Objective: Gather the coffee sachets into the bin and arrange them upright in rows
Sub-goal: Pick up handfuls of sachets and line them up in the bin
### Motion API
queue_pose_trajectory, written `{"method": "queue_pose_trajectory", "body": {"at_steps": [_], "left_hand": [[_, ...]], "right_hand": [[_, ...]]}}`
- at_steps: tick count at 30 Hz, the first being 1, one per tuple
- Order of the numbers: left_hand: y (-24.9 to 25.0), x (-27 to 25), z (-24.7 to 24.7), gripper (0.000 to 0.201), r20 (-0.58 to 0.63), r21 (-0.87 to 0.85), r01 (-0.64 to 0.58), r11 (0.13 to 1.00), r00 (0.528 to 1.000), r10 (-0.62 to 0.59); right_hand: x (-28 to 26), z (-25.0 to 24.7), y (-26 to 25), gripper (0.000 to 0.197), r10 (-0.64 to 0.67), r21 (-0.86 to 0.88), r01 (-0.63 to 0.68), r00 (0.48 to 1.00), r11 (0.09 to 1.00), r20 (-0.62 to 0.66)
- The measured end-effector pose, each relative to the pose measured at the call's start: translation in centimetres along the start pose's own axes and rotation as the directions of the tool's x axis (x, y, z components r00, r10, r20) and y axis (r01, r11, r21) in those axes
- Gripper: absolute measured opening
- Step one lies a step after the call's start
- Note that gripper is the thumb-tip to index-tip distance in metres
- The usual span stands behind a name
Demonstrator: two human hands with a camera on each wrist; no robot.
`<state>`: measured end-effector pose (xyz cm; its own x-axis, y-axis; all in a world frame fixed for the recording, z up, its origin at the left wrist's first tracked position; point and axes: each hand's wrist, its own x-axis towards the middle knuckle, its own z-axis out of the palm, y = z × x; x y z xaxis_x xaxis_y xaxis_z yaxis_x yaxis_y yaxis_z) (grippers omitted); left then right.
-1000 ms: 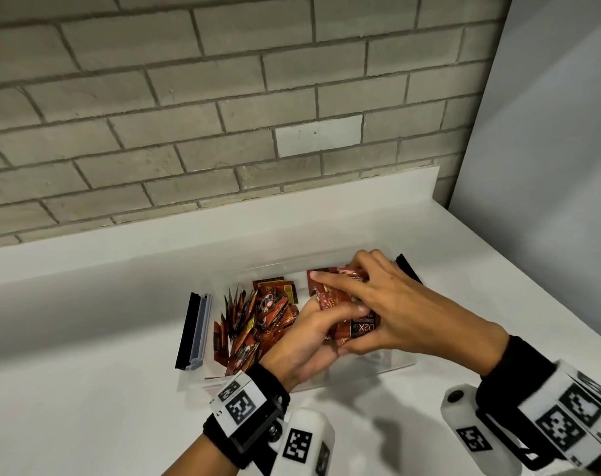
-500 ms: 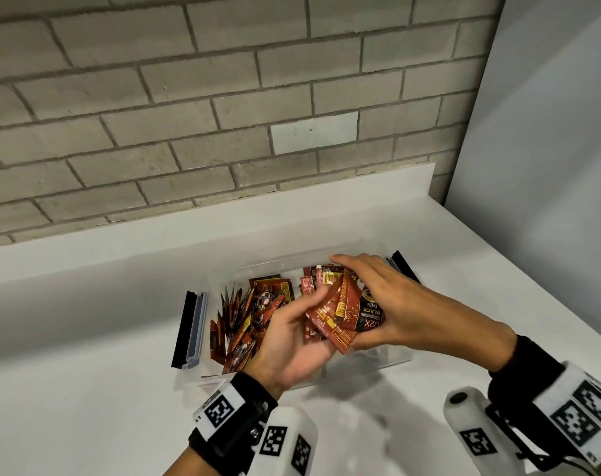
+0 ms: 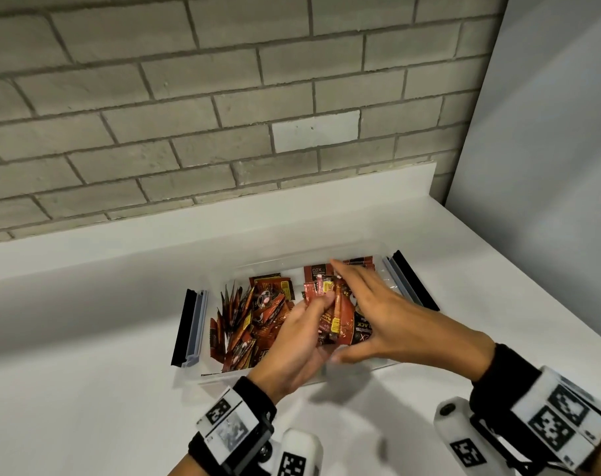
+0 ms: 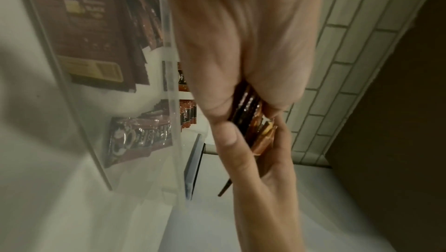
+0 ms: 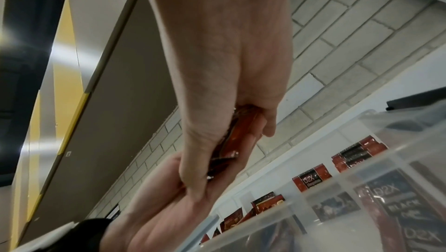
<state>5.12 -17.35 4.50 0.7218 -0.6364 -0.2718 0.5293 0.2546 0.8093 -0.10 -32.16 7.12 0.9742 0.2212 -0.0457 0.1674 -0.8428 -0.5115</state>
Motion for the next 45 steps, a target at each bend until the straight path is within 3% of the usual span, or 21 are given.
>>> {"method": "queue_pose_trajectory", "body": {"at_steps": [6, 10, 13, 16, 21, 25, 27, 29, 31, 33, 34, 36, 38, 40, 41, 45], "left_hand": [[0.2, -0.1, 0.2, 0.042, 0.170, -0.013, 0.052, 0.999, 0.984, -0.049], [0.6, 0.3, -0.5, 0.029, 0.308, -0.020, 0.080, 0.997, 0.949, -0.070], [0.8, 0.3, -0.5, 0.024, 0.246, 0.027, 0.085, 0.996, 0.965, -0.089], [0.8, 0.2, 0.1, 0.043, 0.242, 0.063, 0.011, 0.998, 0.970, -0.026], [0.1, 0.2, 0.3, 0.043, 0.271, 0.115, -0.033, 0.993, 0.963, 0.000], [0.6, 0.2, 0.5, 0.039, 0.194, 0.314, -0.069, 0.947, 0.981, 0.007], [0.7, 0.1, 0.5, 0.049, 0.157, 0.474, -0.124, 0.872, 0.986, 0.055], [0.7, -0.1, 0.8, 0.049, 0.139, 0.502, -0.167, 0.848, 0.984, 0.111], [0.4, -0.1, 0.9, 0.041, 0.132, 0.486, -0.170, 0.857, 0.984, 0.121], [0.3, 0.2, 0.9, 0.040, 0.110, 0.444, -0.167, 0.880, 0.985, 0.132], [0.2, 0.4, 0.7, 0.043, 0.104, 0.413, -0.165, 0.896, 0.986, 0.133], [0.3, 0.8, 0.5, 0.051, 0.121, 0.342, -0.159, 0.926, 0.985, 0.124], [0.3, 1.1, 0.8, 0.055, 0.153, 0.248, -0.156, 0.956, 0.981, 0.120], [0.4, 1.4, 1.2, 0.061, 0.171, 0.177, -0.145, 0.973, 0.979, 0.114], [0.3, 1.5, 1.6, 0.062, 0.189, 0.174, -0.146, 0.974, 0.976, 0.112], [0.0, 1.6, 2.5, 0.050, 0.271, 0.354, -0.184, 0.917, 0.959, 0.087]], "right_hand": [[0.2, -0.5, 0.0, 0.111, -0.108, -0.057, 0.109, 0.994, 0.992, 0.010], [0.3, -0.8, -0.3, 0.100, -0.239, -0.310, 0.239, 0.970, 0.920, 0.040], [0.5, -0.6, -0.9, 0.087, -0.207, -0.327, 0.199, 0.978, 0.924, 0.011], [0.4, -0.3, -1.5, 0.081, -0.175, -0.272, 0.150, 0.982, 0.951, -0.070], [0.4, -0.2, -1.6, 0.069, -0.242, -0.200, 0.222, 0.967, 0.954, -0.081], [0.5, -0.3, -1.3, 0.078, -0.196, -0.252, 0.176, 0.979, 0.952, -0.057], [0.7, -0.3, -0.9, 0.079, -0.179, -0.295, 0.149, 0.981, 0.944, -0.080], [0.8, -0.3, -0.5, 0.084, -0.174, -0.306, 0.144, 0.982, 0.941, -0.071], [0.7, -0.4, 0.0, 0.094, -0.172, -0.199, 0.159, 0.984, 0.967, -0.051], [0.2, -0.9, 0.6, 0.105, -0.137, 0.118, 0.148, 0.986, 0.982, -0.091], [0.0, -1.2, 1.0, 0.108, -0.091, 0.315, 0.135, 0.984, 0.940, -0.151], [-0.4, -1.5, 1.6, 0.105, 0.077, 0.654, 0.109, 0.966, 0.749, -0.249], [-0.6, -1.2, 2.1, 0.087, 0.238, 0.899, 0.091, 0.948, 0.429, -0.209], [-0.7, -0.8, 2.1, 0.056, 0.268, 0.987, 0.057, 0.959, 0.152, -0.097], [-0.8, -0.5, 1.9, 0.047, 0.243, 0.994, 0.038, 0.968, 0.098, -0.061], [-0.6, -0.1, 1.4, 0.042, 0.239, 0.998, 0.024, 0.970, 0.056, -0.037]]}}
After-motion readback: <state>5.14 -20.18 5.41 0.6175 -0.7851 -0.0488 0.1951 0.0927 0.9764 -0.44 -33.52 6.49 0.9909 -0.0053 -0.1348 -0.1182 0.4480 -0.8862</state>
